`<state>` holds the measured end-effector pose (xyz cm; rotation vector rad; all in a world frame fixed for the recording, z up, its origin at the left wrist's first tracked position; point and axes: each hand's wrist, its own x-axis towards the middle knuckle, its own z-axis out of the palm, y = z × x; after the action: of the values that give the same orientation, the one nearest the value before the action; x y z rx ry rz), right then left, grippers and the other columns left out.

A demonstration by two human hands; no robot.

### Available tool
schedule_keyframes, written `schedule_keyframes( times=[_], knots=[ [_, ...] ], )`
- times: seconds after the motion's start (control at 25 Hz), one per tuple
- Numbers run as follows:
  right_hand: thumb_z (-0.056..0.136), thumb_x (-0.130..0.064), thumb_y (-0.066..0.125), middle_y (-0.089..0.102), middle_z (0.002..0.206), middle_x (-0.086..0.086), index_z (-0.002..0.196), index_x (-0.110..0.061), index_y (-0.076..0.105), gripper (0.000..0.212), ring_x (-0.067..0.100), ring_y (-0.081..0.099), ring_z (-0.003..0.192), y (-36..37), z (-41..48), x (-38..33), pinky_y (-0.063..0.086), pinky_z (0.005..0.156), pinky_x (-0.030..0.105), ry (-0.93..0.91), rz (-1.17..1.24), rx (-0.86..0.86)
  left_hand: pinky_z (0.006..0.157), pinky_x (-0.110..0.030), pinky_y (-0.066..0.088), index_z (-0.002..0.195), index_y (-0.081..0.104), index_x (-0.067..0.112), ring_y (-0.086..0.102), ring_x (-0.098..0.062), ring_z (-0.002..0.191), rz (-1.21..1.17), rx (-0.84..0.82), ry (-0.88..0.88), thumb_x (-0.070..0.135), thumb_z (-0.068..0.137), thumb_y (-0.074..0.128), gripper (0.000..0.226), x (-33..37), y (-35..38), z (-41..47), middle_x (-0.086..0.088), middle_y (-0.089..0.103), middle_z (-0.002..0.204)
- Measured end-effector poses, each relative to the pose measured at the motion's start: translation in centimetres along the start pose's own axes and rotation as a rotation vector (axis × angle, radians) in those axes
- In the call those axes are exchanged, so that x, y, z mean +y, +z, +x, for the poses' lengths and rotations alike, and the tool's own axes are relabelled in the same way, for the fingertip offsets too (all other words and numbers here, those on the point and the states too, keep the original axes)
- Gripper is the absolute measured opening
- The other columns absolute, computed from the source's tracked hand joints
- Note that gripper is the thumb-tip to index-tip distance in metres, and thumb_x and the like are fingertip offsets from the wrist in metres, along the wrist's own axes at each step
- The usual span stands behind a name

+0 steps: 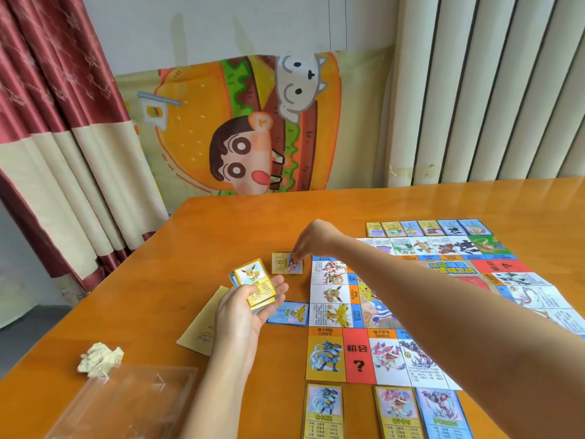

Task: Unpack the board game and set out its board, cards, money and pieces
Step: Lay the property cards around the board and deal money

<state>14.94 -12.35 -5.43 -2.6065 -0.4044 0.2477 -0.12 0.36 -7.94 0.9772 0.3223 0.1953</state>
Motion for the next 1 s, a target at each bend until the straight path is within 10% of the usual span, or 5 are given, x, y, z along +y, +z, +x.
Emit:
schedule_keyframes(
  times=[1.0],
  knots=[
    [0.074, -0.031, 0.079, 0.07, 0.103, -0.003, 0.095, -0.02, 0.073, 0.024, 0.016, 0.061, 0.097, 0.1, 2.8, 1.3, 0.047, 0.087, 0.03, -0.209, -0.24, -0.186, 0.067, -0.034, 0.059, 0.097, 0.055, 0.0, 0.071, -0.031, 0.075, -0.105, 0.015, -0.098, 0.002, 0.098, 0.03, 0.025, 0.6, -0.3, 0.1, -0.023, 0.071, 0.085]
  ],
)
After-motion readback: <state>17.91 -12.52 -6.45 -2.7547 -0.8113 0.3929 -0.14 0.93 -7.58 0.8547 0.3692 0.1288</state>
